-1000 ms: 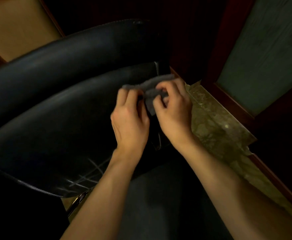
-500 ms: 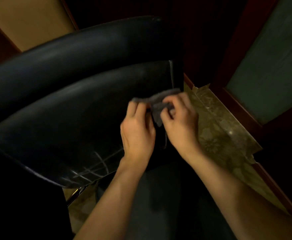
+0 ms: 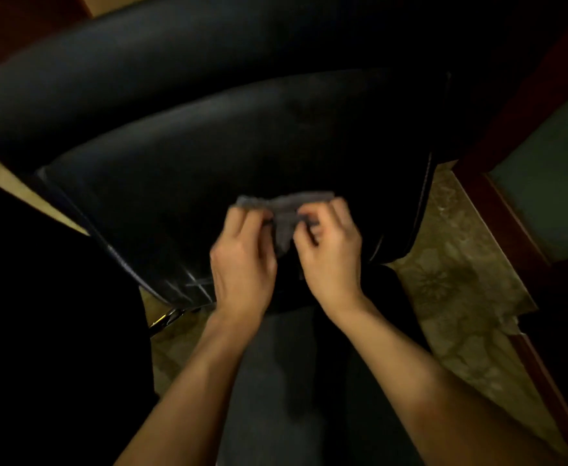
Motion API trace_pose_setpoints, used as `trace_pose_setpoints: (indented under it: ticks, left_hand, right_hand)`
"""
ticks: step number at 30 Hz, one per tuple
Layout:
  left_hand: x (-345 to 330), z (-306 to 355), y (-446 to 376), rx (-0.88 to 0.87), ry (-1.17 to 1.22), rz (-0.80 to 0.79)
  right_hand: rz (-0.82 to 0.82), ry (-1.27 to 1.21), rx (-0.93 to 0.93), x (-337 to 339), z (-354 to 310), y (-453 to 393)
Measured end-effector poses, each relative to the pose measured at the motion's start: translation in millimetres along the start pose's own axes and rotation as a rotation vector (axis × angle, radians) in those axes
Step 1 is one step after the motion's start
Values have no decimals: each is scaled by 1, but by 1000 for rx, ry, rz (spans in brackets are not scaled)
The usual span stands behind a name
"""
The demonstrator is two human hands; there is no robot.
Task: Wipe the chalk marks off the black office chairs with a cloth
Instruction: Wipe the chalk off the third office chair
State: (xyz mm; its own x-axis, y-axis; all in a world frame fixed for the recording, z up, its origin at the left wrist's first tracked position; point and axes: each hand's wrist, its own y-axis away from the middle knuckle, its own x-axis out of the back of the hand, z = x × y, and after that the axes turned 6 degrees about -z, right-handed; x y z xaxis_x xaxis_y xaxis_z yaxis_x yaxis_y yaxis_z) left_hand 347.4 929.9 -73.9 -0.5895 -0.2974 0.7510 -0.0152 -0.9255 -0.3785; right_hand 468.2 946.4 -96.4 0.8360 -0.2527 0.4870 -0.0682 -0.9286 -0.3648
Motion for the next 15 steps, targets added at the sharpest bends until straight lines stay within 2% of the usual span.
trace_pose_setpoints:
  ticks: [2,4,7,11,13,15]
  left_hand:
    - [23,-3,-19,10,22,140]
    - [36,-15,-26,31,11,189]
    - [28,-50,6,93,-43,121]
    - [12,-82,58,195,-43,-35]
    - [21,-82,57,195,-36,-11]
    - [40,-76,43,180,-30,117]
  right_hand:
    - [58,-40,90,-2,-28,-24]
    - [45,-23,146,-13,-44,-36]
    - [-91,75,171,-47,-31,-11]
    - [-310,128,33,-75,-4,38]
    - [-323,108,31,-75,-14,36]
    - [-257,60,121,-73,-40,20]
